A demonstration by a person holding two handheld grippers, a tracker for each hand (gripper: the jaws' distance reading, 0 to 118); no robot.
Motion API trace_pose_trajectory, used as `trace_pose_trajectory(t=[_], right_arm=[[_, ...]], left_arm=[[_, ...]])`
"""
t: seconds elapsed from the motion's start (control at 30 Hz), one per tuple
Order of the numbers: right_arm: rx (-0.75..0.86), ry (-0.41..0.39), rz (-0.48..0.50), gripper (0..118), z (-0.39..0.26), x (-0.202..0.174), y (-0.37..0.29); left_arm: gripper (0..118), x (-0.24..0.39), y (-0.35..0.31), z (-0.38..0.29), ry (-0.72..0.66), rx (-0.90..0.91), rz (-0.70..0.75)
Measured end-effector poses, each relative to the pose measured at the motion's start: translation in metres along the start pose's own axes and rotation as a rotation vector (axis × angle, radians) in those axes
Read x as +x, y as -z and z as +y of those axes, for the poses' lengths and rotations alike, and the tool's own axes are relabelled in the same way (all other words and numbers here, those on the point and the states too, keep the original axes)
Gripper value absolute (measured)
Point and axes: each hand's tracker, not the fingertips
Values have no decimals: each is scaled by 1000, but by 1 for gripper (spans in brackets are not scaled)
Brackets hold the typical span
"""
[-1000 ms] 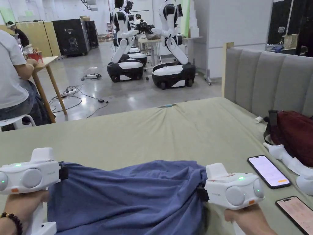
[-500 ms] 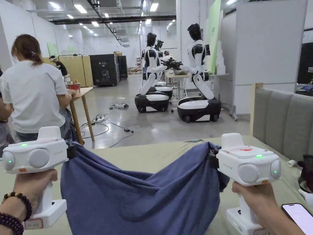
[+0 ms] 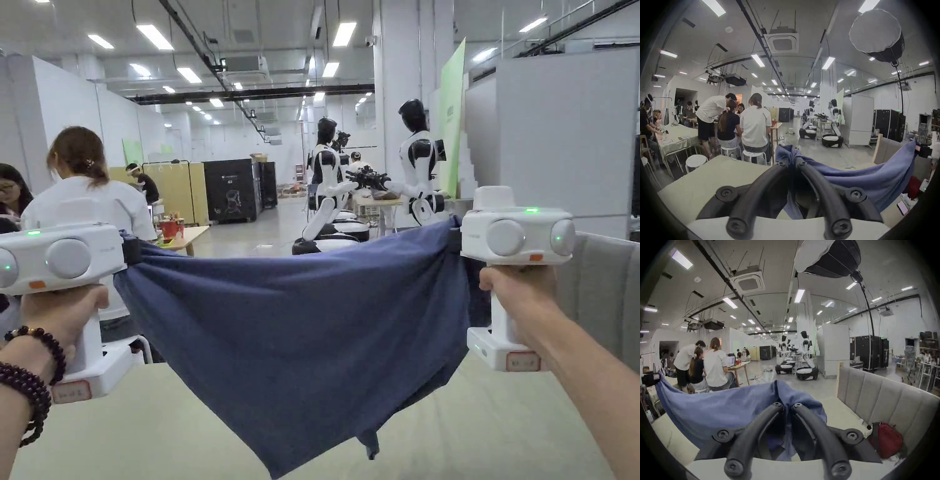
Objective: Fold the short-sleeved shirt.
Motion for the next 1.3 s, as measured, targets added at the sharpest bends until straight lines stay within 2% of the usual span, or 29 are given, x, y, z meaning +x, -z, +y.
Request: trace_pose_trajectory(t=[0.23,0.43,0.67,0.8,0.9,1.13,1.3], right_arm=[[43,-25,-13,6,12,-10,10],[4,-26,-5,6,-18,-6,30],[-94,-16,-6,6,-88,-4,43],[-181,-60,-17,6,-139,-4,51],[-224,-64,-8,6,-164,-2,54],[-212,-61,17,6,-177,4,5],[-223,-135,40,6,-208,8,-50]], left_arm=[[4,4,17,6,19,24,12],[4,3,24,-17,16,9,9],[4,8,34,-91,12,-84,1],[4,13,34,-145,-24,-140,-19],[4,19,34,-172,0,-200,-31],[4,8,5,-184,-14,-201,-46],[4,-4,-50,-201,-15,-221,-43]])
